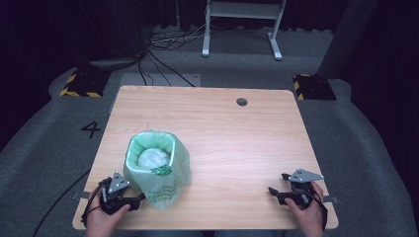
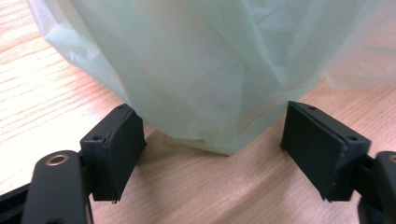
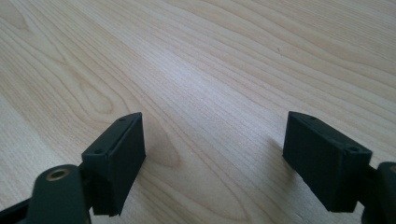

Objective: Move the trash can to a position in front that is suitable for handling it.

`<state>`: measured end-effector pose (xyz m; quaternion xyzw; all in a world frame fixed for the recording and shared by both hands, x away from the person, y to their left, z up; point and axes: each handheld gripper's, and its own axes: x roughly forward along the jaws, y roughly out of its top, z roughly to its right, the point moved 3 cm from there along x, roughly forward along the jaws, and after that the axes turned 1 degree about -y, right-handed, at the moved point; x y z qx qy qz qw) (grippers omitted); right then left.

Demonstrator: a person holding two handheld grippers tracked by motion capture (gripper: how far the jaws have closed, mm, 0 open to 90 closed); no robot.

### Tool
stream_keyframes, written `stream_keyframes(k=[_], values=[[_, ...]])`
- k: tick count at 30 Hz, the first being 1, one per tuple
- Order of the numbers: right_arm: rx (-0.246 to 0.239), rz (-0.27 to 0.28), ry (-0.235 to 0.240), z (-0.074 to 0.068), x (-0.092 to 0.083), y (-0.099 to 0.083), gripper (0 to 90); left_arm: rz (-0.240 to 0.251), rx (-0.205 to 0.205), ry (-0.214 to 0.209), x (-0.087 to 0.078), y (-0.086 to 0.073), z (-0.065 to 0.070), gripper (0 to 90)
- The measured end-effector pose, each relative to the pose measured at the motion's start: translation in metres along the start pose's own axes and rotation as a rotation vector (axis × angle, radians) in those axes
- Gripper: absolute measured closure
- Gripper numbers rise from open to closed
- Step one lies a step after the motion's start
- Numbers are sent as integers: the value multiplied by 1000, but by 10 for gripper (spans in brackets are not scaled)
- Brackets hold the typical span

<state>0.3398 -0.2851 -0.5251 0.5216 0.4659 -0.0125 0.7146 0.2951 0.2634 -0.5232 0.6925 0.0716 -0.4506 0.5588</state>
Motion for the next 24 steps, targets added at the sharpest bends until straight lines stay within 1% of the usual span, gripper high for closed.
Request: stream_keyframes(k=[1,4,7,12,16,18,20,22,24], values=[[0,0,0,0,0,0,212,2,-1,-2,-2,0,0,252],[-1,0,1,0,0,0,212,11,1,-2,-11,0,0,241],[-2,-1,3,0,0,0,212,25,0,-15,-20,1,-1,236],[-7,0,6,0,0,0,214,35,26,-14,-40,5,-2,227],[-8,-1,7,-1,0,0,216,53,33,-17,-56,11,-1,221],[-9,-1,7,-1,0,0,216,63,45,-10,-65,14,0,219],[-8,-1,7,-1,0,0,216,79,43,-1,-72,17,0,218],[-8,-1,7,-1,0,0,216,80,36,15,-78,19,0,219],[-9,-1,7,-1,0,0,216,83,34,18,-80,20,1,215]])
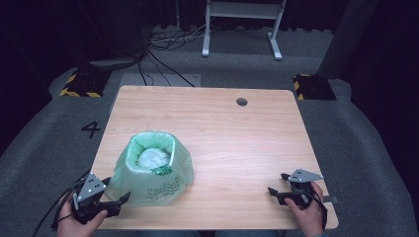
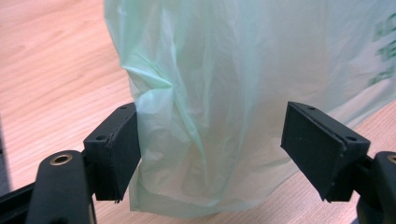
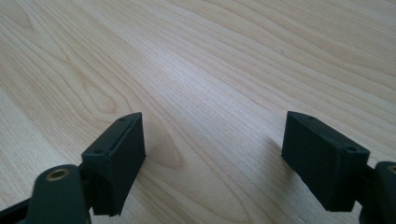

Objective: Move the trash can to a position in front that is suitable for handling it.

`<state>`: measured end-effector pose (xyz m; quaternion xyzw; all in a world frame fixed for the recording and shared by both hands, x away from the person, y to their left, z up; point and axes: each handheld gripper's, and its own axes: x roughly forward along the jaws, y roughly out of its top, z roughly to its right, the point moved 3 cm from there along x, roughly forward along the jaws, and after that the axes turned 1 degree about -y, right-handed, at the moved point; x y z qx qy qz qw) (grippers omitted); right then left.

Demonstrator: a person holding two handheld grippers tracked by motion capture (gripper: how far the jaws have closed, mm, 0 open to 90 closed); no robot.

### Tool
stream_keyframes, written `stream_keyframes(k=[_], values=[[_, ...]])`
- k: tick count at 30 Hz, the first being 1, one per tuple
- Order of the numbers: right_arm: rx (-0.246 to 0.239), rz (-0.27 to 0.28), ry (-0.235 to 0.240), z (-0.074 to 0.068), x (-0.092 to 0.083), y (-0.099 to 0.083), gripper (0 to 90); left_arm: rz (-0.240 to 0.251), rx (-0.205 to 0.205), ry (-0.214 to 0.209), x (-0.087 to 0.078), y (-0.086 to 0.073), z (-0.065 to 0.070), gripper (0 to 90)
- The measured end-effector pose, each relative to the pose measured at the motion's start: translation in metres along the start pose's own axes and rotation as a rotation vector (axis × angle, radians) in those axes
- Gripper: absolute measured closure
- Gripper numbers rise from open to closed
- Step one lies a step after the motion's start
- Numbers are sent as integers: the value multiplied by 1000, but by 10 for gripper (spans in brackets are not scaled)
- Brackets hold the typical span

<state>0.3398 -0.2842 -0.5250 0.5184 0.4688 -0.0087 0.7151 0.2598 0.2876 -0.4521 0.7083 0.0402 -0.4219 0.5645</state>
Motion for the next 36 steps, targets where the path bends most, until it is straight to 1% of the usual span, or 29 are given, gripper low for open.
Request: stream_keyframes(k=[2,5,6,9,10,11,17,18,20,21,22,23,24,25,26,28,29,33,34,36], values=[[0,0,0,0,0,0,216,5,1,5,-8,5,2,212],[-2,1,0,0,0,0,217,40,-4,17,-19,11,3,210],[-2,1,0,0,0,0,217,40,-4,17,-19,11,3,209],[-4,1,1,0,0,0,217,67,-14,30,-25,16,4,209],[-4,1,1,0,0,0,217,70,-7,36,-27,17,4,209],[-4,1,1,0,0,0,217,88,-15,49,-29,21,5,209],[-7,1,3,0,0,0,220,144,-42,59,-33,30,5,209],[-7,2,3,0,0,0,221,144,-42,59,-33,30,5,209],[-8,2,4,-1,0,0,222,171,-43,75,-32,36,3,199],[-8,2,4,-1,0,0,222,171,-43,75,-32,36,3,184],[-9,2,5,-1,0,0,223,184,-40,96,-31,39,3,171],[-9,2,6,-1,0,0,227,199,-52,105,-31,41,2,170],[-9,2,8,-1,0,0,230,213,-66,109,-31,44,2,170],[-12,2,7,-1,0,0,231,213,-66,109,-31,44,2,171],[-14,4,6,-1,0,0,231,246,-77,112,-31,51,3,171],[-14,5,6,-1,0,0,232,250,-77,114,-31,53,3,171],[-14,5,6,-1,0,0,232,259,-75,117,-29,58,3,171],[-18,7,2,-2,-1,0,232,259,-88,104,-20,65,2,173],[-19,7,2,-2,-1,0,237,254,-79,96,-18,68,1,176],[-19,8,7,-2,-1,0,244,250,-76,73,-14,73,-1,184]])
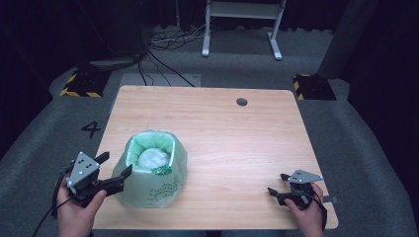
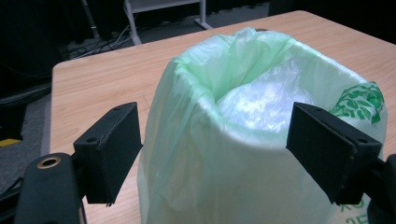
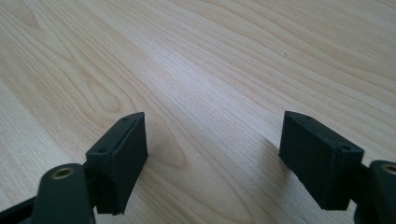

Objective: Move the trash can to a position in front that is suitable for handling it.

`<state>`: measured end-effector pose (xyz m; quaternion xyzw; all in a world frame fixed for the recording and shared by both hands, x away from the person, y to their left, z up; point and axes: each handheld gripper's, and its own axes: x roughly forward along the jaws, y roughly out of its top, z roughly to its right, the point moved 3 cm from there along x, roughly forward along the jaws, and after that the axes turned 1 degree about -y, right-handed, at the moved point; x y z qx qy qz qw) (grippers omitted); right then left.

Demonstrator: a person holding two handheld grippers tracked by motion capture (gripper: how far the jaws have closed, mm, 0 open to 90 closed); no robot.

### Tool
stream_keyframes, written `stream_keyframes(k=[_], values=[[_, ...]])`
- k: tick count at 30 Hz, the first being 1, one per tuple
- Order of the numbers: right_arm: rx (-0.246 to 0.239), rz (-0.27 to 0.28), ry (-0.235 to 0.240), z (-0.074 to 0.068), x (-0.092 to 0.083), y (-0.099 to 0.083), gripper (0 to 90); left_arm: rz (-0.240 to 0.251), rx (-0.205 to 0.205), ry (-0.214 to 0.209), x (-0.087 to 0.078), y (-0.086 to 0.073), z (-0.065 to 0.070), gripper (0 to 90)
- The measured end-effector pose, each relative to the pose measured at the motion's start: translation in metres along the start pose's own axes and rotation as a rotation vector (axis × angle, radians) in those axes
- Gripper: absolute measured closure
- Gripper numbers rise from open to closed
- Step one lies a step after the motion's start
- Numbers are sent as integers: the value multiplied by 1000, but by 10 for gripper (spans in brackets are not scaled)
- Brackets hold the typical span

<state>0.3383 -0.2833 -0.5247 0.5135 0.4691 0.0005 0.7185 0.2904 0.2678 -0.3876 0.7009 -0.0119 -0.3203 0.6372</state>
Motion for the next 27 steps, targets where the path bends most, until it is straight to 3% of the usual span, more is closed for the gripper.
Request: stream_keyframes(k=[4,6,13,16,20,24,27], values=[[6,-3,4,0,0,0,244,-20,0,-24,14,3,1,196],[4,-1,1,0,0,0,244,-55,5,-34,23,0,0,199],[3,-1,-1,0,0,0,244,-56,1,-65,33,3,12,225],[3,0,-1,0,0,0,244,-59,4,-47,37,4,17,208],[2,0,-1,0,0,0,244,-60,-19,-62,42,5,23,199],[2,-1,-2,0,0,0,244,-73,-14,-52,48,8,36,194],[2,0,-2,0,0,0,244,-87,2,-74,52,12,50,187]])
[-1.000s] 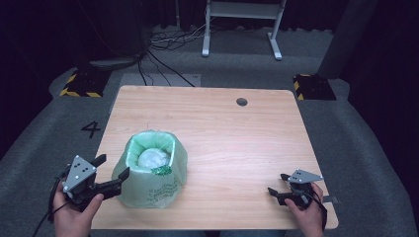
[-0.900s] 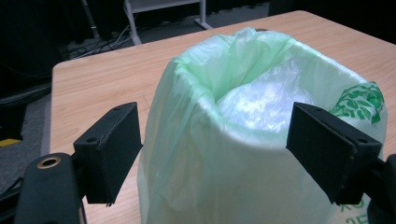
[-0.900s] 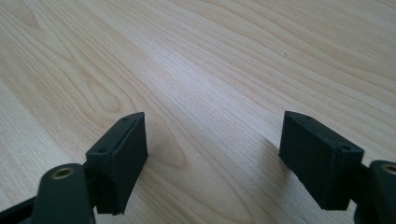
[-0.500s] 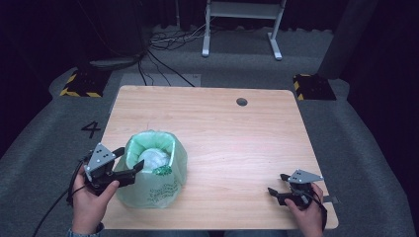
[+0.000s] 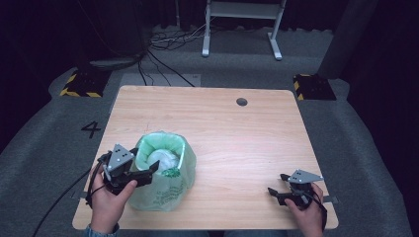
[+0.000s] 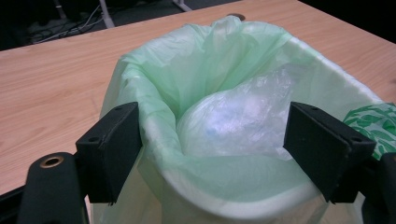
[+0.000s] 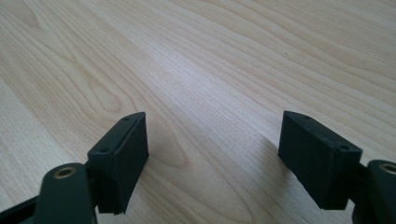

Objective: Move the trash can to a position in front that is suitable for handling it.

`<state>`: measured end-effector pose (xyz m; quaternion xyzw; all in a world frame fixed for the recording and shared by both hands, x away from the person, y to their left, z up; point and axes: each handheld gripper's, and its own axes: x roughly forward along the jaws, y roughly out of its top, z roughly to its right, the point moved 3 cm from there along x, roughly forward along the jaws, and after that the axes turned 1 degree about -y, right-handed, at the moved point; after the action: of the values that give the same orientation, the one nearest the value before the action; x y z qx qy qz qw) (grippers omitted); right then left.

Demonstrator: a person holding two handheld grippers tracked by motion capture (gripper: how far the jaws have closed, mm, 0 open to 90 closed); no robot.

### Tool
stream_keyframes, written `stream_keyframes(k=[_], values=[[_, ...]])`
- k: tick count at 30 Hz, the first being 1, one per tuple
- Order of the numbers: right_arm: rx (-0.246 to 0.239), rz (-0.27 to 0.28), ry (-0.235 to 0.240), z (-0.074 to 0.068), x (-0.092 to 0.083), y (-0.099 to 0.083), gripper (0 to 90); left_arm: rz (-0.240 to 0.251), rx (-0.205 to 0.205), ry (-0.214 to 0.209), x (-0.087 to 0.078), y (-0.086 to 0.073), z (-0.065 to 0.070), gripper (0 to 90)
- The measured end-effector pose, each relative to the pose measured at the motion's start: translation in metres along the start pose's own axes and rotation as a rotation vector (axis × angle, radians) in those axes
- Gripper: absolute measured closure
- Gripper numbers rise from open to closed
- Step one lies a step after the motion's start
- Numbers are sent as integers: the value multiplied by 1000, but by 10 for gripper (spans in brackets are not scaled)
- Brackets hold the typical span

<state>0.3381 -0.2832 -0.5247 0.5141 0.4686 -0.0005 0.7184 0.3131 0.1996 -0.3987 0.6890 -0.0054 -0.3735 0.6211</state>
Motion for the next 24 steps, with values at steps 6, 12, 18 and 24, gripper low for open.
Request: stream_keyframes(k=[6,12,18,24], values=[[3,-1,7,0,0,0,253,-23,33,-60,12,9,35,170],[3,-1,7,0,0,0,253,-45,72,-143,20,14,68,174],[3,-1,7,0,0,0,253,3,85,-198,11,21,85,161],[8,-3,10,1,1,0,248,66,81,-128,-9,24,65,181]])
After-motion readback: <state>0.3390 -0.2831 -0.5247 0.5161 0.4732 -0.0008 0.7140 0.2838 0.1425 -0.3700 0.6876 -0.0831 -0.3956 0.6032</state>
